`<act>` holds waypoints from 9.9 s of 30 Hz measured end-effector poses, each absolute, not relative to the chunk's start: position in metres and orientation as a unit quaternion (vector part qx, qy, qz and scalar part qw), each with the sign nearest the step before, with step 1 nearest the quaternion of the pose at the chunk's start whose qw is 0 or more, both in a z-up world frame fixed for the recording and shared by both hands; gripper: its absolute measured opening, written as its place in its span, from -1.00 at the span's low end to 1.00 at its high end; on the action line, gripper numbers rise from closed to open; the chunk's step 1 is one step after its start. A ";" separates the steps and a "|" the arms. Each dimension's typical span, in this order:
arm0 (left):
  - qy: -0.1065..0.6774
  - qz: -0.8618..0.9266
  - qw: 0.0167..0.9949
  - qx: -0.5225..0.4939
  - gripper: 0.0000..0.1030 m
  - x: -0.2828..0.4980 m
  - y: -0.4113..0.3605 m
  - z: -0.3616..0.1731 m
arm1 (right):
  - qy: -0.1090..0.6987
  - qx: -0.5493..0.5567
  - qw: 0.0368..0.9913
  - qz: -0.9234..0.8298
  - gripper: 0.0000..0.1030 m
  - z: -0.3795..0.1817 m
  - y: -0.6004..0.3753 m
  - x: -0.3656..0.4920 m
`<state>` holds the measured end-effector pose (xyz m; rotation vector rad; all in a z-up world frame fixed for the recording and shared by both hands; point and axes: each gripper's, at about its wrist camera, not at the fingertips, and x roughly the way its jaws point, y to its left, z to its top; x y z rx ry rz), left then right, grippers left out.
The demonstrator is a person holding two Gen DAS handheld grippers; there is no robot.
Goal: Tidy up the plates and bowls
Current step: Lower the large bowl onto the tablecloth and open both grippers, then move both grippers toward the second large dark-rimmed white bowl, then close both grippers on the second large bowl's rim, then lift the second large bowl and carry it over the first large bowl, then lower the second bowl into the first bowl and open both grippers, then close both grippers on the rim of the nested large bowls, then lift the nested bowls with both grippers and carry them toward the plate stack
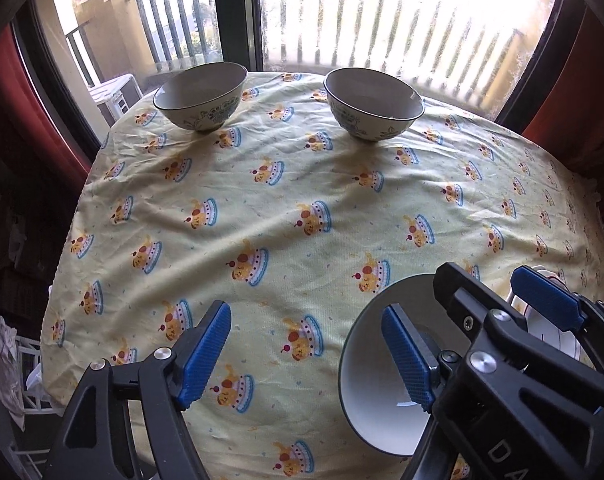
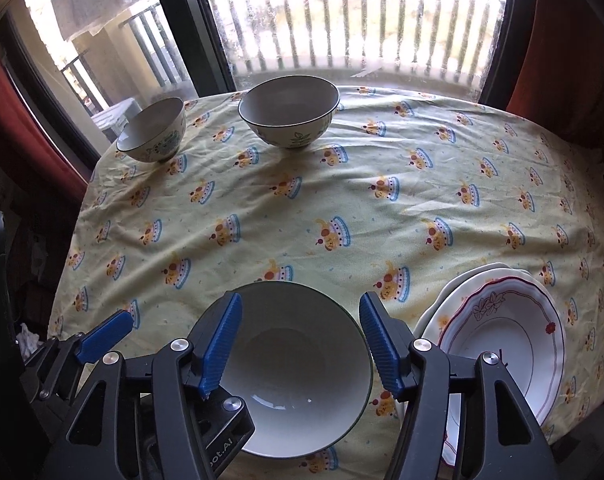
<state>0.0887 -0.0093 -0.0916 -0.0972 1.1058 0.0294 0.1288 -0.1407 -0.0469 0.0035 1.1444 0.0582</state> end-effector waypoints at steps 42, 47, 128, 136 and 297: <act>0.485 -0.004 0.874 -0.016 0.41 0.301 0.167 -0.094 | 0.496 0.007 0.867 -0.042 0.36 -0.064 0.045 0.336; 0.490 0.001 0.872 -0.016 0.35 0.320 0.168 -0.109 | 0.506 0.014 0.861 -0.046 0.23 -0.083 0.044 0.360; 0.474 -0.033 0.880 0.007 -0.42 0.134 0.011 -0.039 | 0.490 0.023 0.870 -0.046 -0.62 0.009 -0.104 0.163; 0.472 -0.020 0.881 0.000 -0.42 0.107 -0.021 -0.043 | 0.489 0.014 0.872 -0.030 -0.62 0.012 -0.137 0.138; 0.479 0.004 0.878 -0.014 -0.44 0.254 -0.015 -0.044 | 0.490 0.027 0.871 0.005 -0.63 -0.015 -0.148 0.303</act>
